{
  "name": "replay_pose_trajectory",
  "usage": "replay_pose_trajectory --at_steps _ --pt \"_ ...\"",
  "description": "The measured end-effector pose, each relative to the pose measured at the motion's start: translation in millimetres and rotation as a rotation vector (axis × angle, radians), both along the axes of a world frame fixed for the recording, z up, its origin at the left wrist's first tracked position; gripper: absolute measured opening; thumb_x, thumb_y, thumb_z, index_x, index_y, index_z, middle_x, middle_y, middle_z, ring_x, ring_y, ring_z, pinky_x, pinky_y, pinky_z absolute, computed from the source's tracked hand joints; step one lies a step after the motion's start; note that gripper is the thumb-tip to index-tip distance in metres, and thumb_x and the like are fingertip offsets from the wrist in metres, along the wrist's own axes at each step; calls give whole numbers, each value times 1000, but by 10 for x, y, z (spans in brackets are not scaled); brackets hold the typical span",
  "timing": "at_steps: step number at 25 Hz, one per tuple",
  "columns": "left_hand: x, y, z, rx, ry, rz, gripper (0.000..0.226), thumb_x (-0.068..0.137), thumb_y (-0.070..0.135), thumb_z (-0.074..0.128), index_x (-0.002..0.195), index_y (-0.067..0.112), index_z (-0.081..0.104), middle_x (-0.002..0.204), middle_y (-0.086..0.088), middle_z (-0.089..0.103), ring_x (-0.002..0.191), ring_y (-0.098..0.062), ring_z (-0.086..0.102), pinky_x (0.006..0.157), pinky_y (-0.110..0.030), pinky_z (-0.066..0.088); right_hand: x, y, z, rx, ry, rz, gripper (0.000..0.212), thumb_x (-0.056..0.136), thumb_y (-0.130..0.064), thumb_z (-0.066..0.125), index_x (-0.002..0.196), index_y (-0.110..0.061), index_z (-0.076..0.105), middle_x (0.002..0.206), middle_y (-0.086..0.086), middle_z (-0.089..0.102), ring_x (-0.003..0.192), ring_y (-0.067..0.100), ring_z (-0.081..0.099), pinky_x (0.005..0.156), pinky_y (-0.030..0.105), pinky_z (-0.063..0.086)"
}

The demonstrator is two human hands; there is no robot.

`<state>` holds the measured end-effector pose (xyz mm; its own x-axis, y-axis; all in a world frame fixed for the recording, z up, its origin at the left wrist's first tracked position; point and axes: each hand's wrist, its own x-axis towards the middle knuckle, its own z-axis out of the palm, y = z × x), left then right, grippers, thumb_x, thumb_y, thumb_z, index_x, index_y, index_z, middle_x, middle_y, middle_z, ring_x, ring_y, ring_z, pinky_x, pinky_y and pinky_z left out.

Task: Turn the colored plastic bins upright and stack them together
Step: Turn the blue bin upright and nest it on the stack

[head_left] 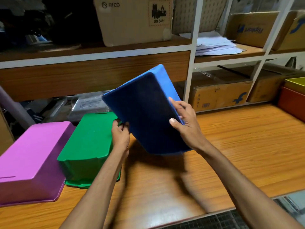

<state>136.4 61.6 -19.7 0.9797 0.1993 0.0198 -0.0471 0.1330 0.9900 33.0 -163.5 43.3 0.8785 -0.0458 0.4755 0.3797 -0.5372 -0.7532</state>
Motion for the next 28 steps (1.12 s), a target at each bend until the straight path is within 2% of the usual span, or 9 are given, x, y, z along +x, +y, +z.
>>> replay_pose_trajectory --at_steps 3,6,10,14,16,20,23,26,28 --pt "-92 -94 -58 -112 92 15 55 94 -22 38 140 7 47 122 -17 63 94 -18 64 79 -31 60 -101 197 145 -342 -105 -98 72 96 -11 59 154 -47 37 125 -16 36 119 11 38 97 17 36" --pt "-211 -104 -95 -80 72 -23 58 97 -17 44 140 22 48 135 -9 62 111 -18 65 96 -38 56 -136 158 130 -386 -140 -204 70 96 -13 59 154 -47 38 123 -9 43 115 12 46 86 30 45" --pt "-300 -32 34 -3 17 -277 37 104 2 50 129 27 60 119 1 69 95 -10 68 75 -31 57 27 -210 161 70 4 -222 60 88 -3 66 139 -32 60 118 -5 56 100 7 58 88 28 49" --pt "-336 -91 266 48 33 -265 24 103 10 56 121 21 68 109 -2 69 88 -12 66 62 -22 56 71 -609 177 496 321 -89 42 93 3 65 121 -28 69 123 2 69 105 14 65 79 20 52" --pt "-362 -147 380 98 68 -260 24 103 18 57 123 23 68 103 5 73 74 -2 66 53 -17 49 78 -775 107 613 447 -59 38 93 -2 67 122 -25 72 127 5 71 111 17 66 84 29 48" --pt "-364 -248 556 197 153 -256 21 100 30 61 117 38 69 92 17 75 79 -5 68 63 -25 48 58 -984 -16 749 674 -7 42 92 -9 58 126 -30 73 129 7 71 104 18 59 75 31 52" --pt "-354 -328 599 205 214 -269 15 98 28 63 108 32 74 97 7 76 83 -12 70 63 -26 51 11 -1134 -63 796 817 27 48 88 -5 59 125 -32 73 120 5 65 105 23 53 90 35 54" --pt "-421 -342 581 102 350 -292 15 94 24 66 104 16 73 94 -3 73 77 -20 67 71 -36 57 -49 -1226 -105 861 916 -9 44 91 -3 62 133 -16 68 118 7 69 103 19 65 90 32 56" --pt "-540 -342 578 5 402 -353 9 93 18 65 99 13 70 86 -2 62 69 -18 64 70 -31 57 -148 -1247 -135 946 941 -59 35 94 -5 63 129 -11 65 117 12 69 99 22 68 100 38 53"
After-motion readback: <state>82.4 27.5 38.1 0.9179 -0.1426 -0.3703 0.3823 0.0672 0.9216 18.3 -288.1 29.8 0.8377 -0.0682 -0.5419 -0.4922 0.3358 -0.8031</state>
